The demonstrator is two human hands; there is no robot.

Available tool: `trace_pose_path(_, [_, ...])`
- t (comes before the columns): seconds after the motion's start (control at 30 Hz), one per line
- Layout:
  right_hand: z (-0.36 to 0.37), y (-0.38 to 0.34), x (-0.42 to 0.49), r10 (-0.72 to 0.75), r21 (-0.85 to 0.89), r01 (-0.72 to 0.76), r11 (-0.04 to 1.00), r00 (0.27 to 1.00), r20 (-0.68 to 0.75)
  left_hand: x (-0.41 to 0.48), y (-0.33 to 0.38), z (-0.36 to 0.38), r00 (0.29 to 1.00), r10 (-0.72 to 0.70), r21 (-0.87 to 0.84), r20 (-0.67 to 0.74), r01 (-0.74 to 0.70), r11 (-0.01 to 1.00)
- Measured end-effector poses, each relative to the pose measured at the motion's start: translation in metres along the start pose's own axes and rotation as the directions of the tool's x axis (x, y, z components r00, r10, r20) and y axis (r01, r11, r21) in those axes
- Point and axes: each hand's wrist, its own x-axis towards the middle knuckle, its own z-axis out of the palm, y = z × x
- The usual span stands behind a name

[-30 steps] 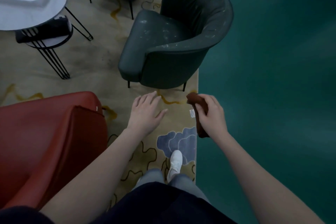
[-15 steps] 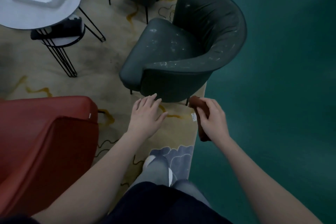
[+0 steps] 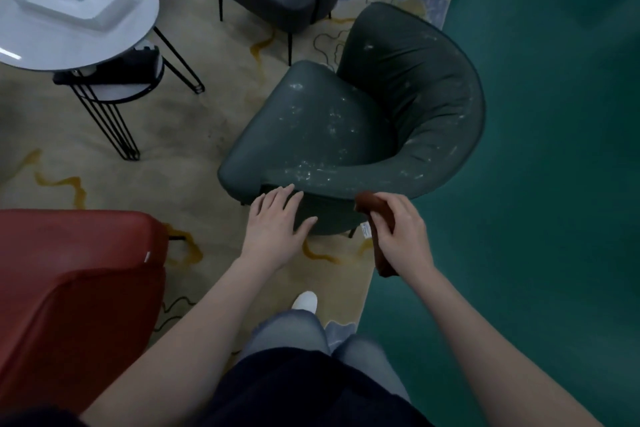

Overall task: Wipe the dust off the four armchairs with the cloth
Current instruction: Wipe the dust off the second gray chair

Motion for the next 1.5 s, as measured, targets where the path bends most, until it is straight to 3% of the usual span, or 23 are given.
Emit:
trace_pose_path(0.37, [-0.029, 0.045, 0.075, -0.056, 0.033, 0.054, 0.998, 0.997, 0.052, 0.053, 0.039, 0.002, 0.995, -0.102, 0.030, -0.016, 0.102, 0.994])
trace_pose_path(0.73, [-0.091, 0.122, 0.142, -0.291, 0.103, 0.276, 0.956, 0.937, 0.192, 0.085, 0.149, 0.032, 0.932, -0.354, -0.054, -0.072, 0.351, 0.935])
trace_pose_path(0.97, [-0.102, 0.139, 0.172, -0.407, 0.150, 0.378, 0.913, 0.866, 0.291, 0.080, 0.178, 0.044, 0.840, -0.530, -0.079, -0.116, 0.525, 0.848])
trace_pose_path(1.2, [-0.084, 0.123, 0.205, -0.546, 0.187, 0.516, 0.836, 0.745, 0.384, 0.081, 0.183, 0.047, 0.719, -0.685, -0.151, -0.117, 0.669, 0.728])
trace_pose_path(1.5, [-0.047, 0.097, 0.249, -0.601, 0.223, 0.576, 0.786, 0.629, 0.494, 0.090, 0.154, 0.057, 0.575, -0.814, -0.237, -0.089, 0.781, 0.578])
